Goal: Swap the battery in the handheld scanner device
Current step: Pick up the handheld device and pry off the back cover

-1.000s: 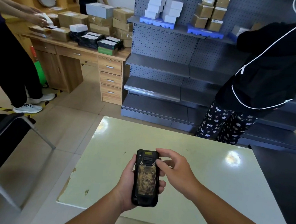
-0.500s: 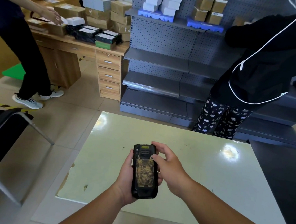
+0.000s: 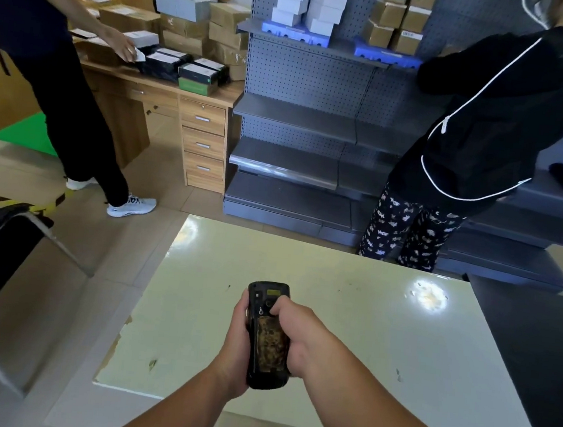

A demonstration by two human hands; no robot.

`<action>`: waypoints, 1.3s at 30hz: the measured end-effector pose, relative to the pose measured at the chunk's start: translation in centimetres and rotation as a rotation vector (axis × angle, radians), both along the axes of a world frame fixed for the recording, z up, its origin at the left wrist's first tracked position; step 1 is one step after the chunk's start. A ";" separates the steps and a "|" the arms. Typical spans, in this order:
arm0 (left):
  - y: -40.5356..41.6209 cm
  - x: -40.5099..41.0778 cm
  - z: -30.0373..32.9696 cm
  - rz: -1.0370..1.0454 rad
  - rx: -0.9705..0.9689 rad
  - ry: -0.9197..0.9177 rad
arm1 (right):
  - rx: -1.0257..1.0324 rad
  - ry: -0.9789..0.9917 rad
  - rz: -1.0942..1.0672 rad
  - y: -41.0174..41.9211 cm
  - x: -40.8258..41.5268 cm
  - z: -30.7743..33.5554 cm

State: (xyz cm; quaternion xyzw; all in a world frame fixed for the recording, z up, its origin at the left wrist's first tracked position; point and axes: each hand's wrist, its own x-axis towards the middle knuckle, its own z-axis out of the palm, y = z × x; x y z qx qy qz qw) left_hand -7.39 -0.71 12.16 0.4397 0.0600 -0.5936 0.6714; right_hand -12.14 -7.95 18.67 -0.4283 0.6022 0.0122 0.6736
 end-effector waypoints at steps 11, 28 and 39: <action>-0.9 0.5 -1.7 -0.026 -0.042 0.023 | 0.097 0.051 -0.022 -1.5 0.8 0.7; -1.5 2.4 -2.2 -0.042 0.028 0.107 | -1.243 0.225 0.707 1.3 -2.5 -3.1; -1.5 1.3 -2.7 0.003 0.029 0.071 | -1.021 0.068 0.462 1.4 -3.2 -3.7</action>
